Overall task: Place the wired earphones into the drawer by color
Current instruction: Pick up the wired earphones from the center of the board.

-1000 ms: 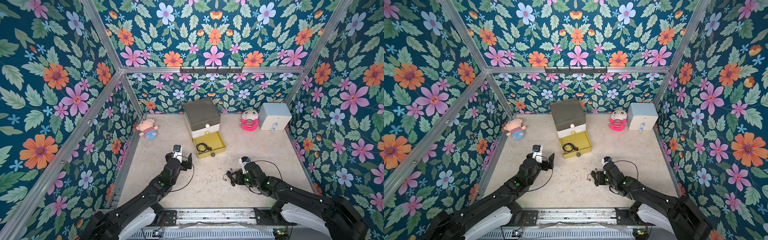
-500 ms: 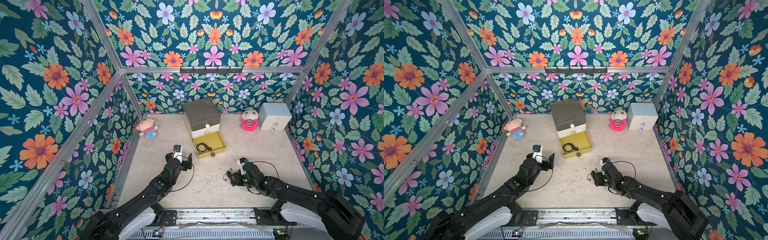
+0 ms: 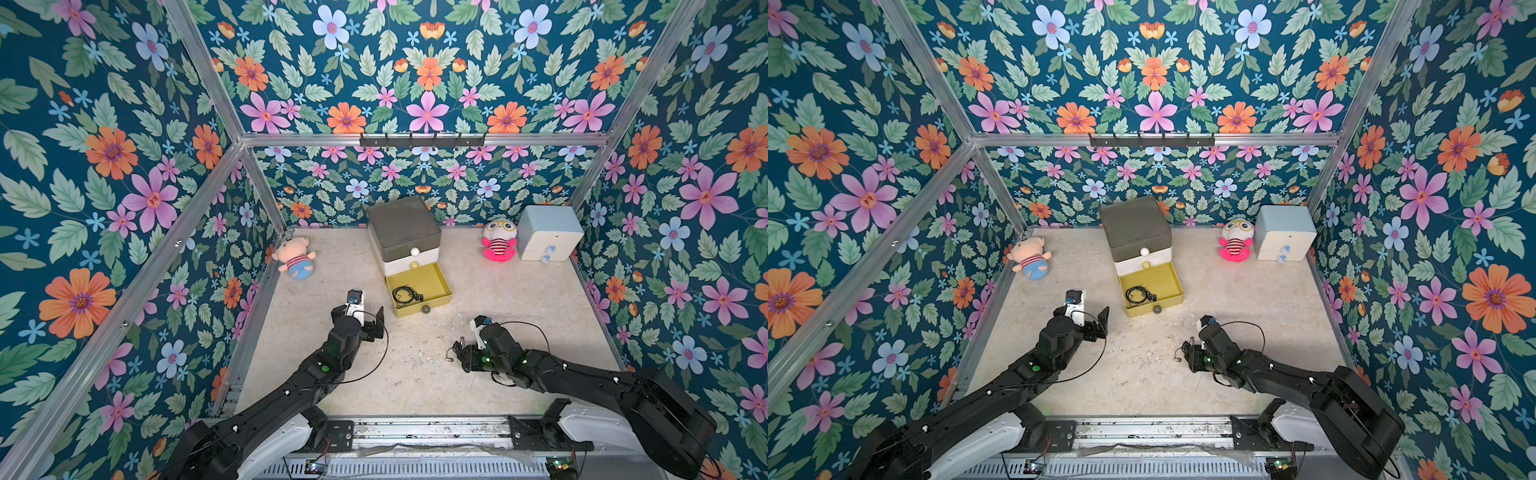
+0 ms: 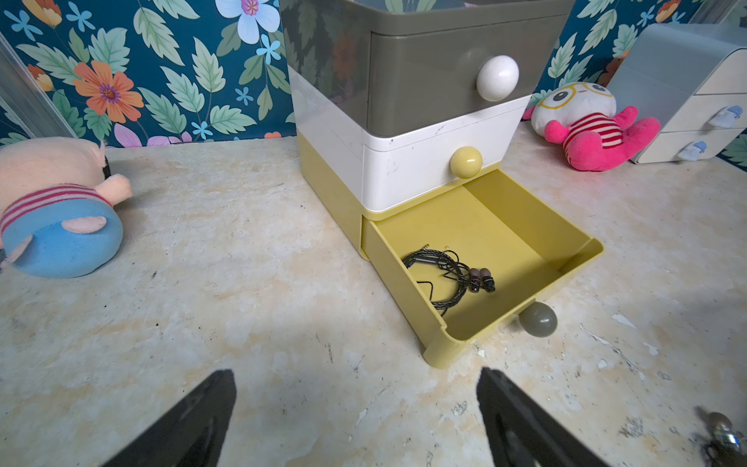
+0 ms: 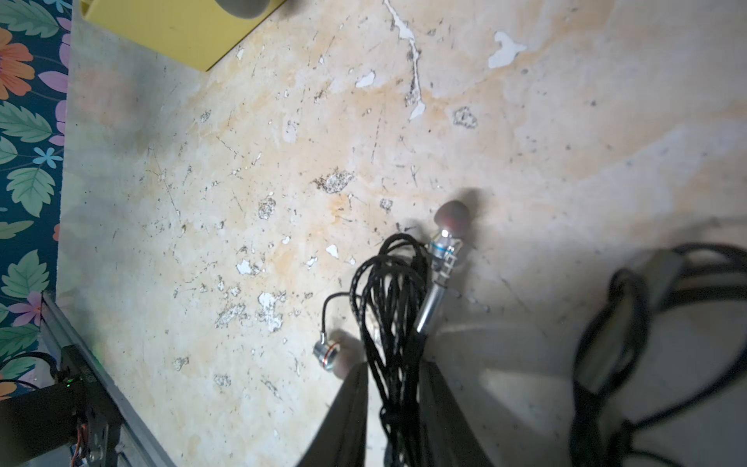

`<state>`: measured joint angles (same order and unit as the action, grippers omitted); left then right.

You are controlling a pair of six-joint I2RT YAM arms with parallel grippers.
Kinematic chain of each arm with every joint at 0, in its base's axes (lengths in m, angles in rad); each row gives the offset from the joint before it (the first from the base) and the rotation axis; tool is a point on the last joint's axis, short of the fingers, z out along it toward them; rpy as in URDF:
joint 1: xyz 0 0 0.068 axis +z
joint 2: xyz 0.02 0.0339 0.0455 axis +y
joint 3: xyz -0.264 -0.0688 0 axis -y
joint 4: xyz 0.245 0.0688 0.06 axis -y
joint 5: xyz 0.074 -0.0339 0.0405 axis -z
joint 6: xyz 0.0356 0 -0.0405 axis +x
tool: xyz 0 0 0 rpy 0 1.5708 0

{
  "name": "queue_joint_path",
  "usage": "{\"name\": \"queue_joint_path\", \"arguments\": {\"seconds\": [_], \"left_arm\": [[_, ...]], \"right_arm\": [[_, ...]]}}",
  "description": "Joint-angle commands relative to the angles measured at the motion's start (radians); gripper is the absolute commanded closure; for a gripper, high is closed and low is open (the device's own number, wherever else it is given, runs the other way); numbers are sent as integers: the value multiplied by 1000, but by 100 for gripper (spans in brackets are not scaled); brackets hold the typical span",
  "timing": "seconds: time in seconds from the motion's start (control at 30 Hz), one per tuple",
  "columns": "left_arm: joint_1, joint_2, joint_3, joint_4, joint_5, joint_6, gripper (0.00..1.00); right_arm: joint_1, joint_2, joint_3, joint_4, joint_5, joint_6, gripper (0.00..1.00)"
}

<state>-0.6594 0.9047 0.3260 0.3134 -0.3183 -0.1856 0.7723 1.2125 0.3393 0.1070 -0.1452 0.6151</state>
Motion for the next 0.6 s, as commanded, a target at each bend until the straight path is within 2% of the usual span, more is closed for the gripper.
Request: {"name": "queue_joint_path", "arguments": {"seconds": [0.0, 0.13, 0.57], "left_arm": [[1, 0, 5, 1, -8, -3, 1], [0, -1, 5, 1, -9, -3, 1], [1, -3, 4, 0, -12, -3, 1]], "right_arm": [[1, 7, 9, 10, 0, -10, 75], [2, 7, 10, 6, 4, -11, 87], [2, -28, 13, -21, 21, -13, 91]]}}
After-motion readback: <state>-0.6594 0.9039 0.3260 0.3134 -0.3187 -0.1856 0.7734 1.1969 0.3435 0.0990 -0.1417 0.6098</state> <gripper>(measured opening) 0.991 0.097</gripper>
